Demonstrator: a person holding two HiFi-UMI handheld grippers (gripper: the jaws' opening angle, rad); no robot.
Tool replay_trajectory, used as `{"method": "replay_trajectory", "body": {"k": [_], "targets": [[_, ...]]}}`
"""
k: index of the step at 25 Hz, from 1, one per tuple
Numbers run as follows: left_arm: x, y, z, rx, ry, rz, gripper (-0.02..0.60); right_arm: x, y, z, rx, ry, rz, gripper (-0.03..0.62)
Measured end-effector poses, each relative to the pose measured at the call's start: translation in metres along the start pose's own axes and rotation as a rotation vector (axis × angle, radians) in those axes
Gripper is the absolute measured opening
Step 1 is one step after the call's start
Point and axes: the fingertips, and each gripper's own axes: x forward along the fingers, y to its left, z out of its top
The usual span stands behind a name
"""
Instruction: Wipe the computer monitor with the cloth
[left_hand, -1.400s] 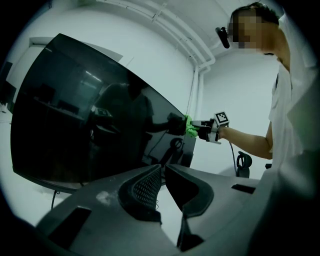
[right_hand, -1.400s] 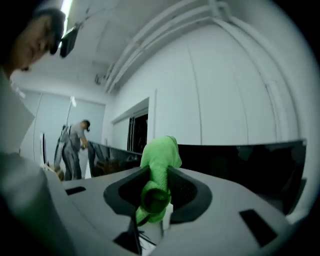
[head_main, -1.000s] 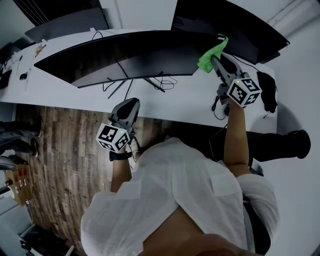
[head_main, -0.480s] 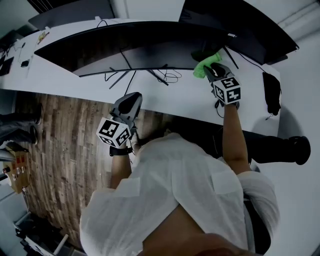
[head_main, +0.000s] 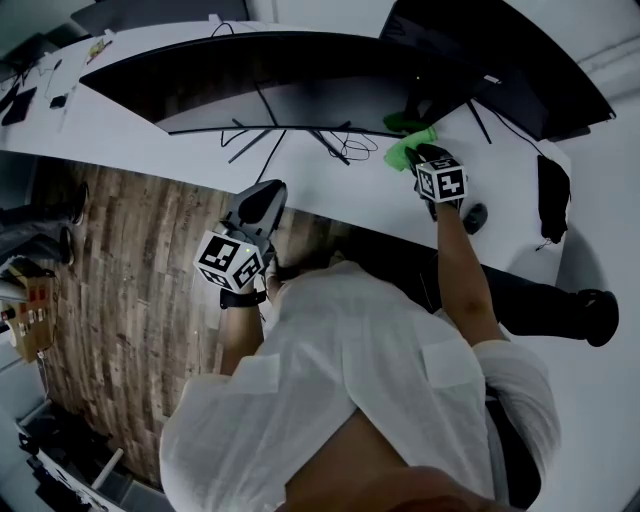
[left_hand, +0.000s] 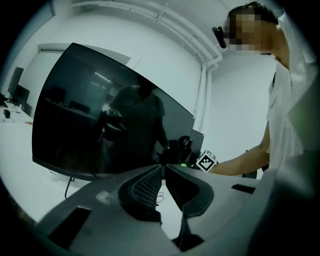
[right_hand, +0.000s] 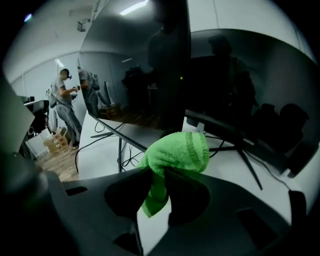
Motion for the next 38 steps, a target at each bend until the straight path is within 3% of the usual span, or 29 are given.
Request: {"method": "replay_trajectory", "body": {"k": [4, 11, 27, 38], "targets": [[-0.008, 0.007, -0.001, -0.006, 0.000, 0.015, 0.032, 0.016, 0.022, -0.010, 0.122, 0.023, 0.044, 0.256], [-0.039, 0.025, 0.005, -0.012, -0.013, 0.070, 0.032, 0.039, 0.070, 0.023, 0.163, 0.007, 0.138, 0.256], [-0.132, 0.094, 0.010, -0.044, -0.036, 0.229, 0.032, 0.095, 0.206, 0.088, 0.094, 0.022, 0.309, 0.255], [-0.184, 0.150, 0.018, -0.055, -0.043, 0.271, 0.032, 0.138, 0.297, 0.131, 0.062, 0.031, 0.375, 0.253]]}}
